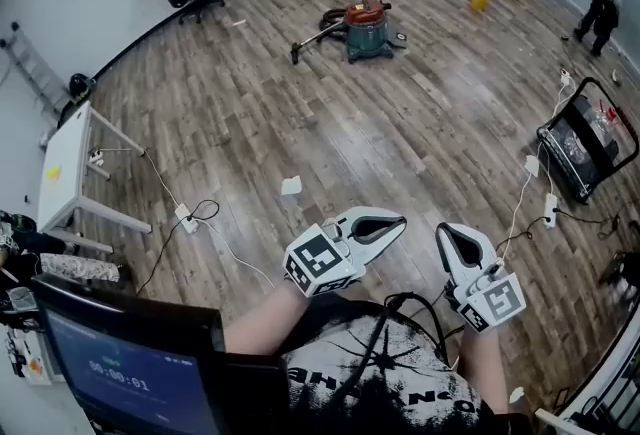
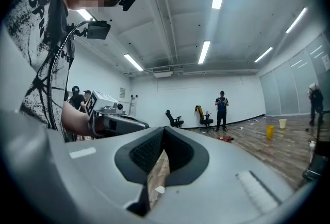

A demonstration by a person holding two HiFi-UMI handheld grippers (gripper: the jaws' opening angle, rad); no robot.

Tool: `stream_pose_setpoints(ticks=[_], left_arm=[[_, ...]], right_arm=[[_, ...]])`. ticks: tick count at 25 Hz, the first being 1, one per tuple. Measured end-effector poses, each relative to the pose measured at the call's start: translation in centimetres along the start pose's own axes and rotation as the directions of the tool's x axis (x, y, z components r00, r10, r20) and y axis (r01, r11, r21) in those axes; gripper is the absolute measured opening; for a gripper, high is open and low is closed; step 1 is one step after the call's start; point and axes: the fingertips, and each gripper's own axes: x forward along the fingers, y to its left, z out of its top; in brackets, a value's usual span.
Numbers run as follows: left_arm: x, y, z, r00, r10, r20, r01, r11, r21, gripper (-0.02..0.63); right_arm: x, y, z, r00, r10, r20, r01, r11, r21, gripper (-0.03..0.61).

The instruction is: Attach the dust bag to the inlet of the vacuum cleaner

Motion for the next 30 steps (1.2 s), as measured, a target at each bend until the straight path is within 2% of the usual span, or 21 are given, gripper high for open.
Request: stream_pose_setpoints(ticks=[10,15,22,30], left_arm=[[-0.5,1.0,-0.6,1.0,0.004,-0.008,-0.004,0.999,-0.038,0.0],[-0.5,3.2,-1.0,1.0,0.003,-0.013,-0.004,0.998,-0.055,0.0],[0.3,10.0,-1.8,0.999,-0.027,-0.024,0.025,0.996,-0.081,0.0],[1.7,20.3,0.5,0.992,-0.124,-0.027,0.122,0.99,-0.069,0.0]], right_arm=[[1.6,0.8,-0.8,0.998,0.049,-0.025,-0.049,0.999,-0.002,0.005],[3.6,-0.3,-1.7,0.998,0.051,-0.03,-0.051,0.999,0.02,0.005],[9.3,-3.8,-2.3,0.998,0.022,-0.064,-0.019,0.999,0.034,0.005],[19.3,-9.9,-0.2,0.997,-0.035,-0.072,0.035,0.999,0.003,0.005]])
